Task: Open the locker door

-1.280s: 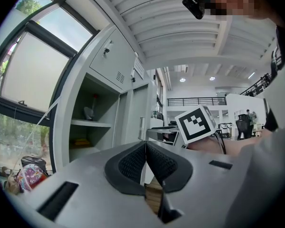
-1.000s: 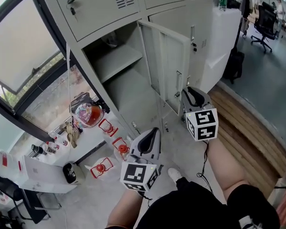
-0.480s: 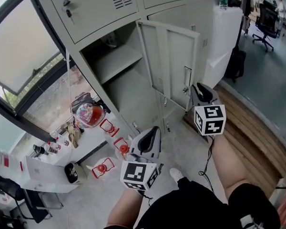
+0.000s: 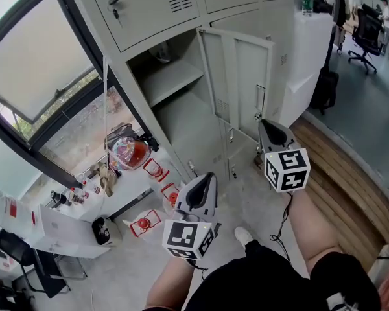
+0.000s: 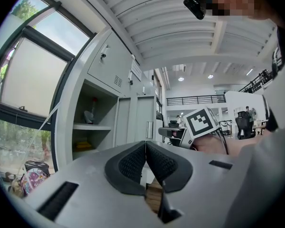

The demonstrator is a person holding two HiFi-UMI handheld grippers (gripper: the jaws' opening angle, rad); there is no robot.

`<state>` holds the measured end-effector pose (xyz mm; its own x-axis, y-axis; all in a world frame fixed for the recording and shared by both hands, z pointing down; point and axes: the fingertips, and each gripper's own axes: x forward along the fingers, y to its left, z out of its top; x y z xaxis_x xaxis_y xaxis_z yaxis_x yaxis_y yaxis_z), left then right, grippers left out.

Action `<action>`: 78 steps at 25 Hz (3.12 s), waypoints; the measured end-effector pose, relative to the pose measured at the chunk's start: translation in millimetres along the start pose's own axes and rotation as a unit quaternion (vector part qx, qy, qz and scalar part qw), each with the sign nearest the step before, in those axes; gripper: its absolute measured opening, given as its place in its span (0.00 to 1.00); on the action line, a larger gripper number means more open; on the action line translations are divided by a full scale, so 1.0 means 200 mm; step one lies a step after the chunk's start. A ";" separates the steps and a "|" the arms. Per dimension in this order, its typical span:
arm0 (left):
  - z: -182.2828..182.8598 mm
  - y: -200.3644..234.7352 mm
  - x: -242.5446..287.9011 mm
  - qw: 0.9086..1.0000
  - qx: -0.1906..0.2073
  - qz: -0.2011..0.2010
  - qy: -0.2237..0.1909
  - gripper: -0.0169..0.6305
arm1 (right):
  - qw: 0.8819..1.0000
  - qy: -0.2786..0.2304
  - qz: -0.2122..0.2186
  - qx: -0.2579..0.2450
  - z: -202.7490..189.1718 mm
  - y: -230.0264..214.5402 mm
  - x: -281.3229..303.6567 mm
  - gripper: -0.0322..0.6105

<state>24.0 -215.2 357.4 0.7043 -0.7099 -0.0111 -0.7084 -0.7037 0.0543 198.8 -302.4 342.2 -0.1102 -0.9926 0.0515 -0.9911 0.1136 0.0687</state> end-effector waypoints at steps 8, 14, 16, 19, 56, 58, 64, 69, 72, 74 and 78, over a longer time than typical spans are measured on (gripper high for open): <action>0.01 -0.05 -0.31 1.000 0.001 0.008 0.000 0.05 | 0.998 0.003 0.067 -0.011 0.04 0.41 -0.26 0.13; -0.02 -0.10 -0.52 1.000 -0.005 0.009 0.005 0.05 | 0.994 0.007 0.109 -0.008 0.03 0.70 -0.50 0.13; -0.03 -0.12 -0.58 1.000 -0.007 0.010 0.006 0.05 | 0.993 0.010 0.119 -0.006 0.02 0.76 -0.57 0.13; -0.05 -0.13 -0.65 1.000 -0.014 0.015 0.005 0.05 | 0.991 0.013 0.131 -0.002 0.01 0.82 -0.65 0.13; -0.11 -0.73 -0.60 0.993 -0.003 0.117 0.026 0.05 | 0.963 0.031 0.265 0.025 -0.19 0.58 -1.08 0.13; -0.11 -0.74 -0.60 0.992 -0.004 0.121 0.025 0.05 | 0.963 0.030 0.268 0.023 -0.19 0.57 -1.09 0.13; -0.12 -0.78 -0.60 0.992 -0.007 0.127 0.024 0.05 | 0.961 0.032 0.274 0.020 -0.21 0.56 -1.12 0.13; -0.13 -0.80 -0.61 0.991 -0.008 0.132 0.021 0.05 | 0.960 0.030 0.278 0.018 -0.21 0.56 -1.14 0.13; -0.14 -0.82 -0.62 0.991 -0.010 0.132 0.019 0.05 | 0.960 0.030 0.279 0.016 -0.21 0.55 -1.16 0.13; -0.13 -0.82 -0.62 0.991 -0.011 0.132 0.018 0.05 | 0.960 0.029 0.280 0.015 -0.20 0.55 -1.16 0.13; -0.13 -0.83 -0.62 0.991 -0.011 0.130 0.016 0.05 | 0.960 0.029 0.279 0.013 -0.20 0.55 -1.18 0.13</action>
<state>56.5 -9.2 374.9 0.4988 -0.8659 0.0376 -0.8655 -0.4955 0.0735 119.0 -54.8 376.9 -0.6202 -0.7738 0.1285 -0.7811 0.6243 -0.0101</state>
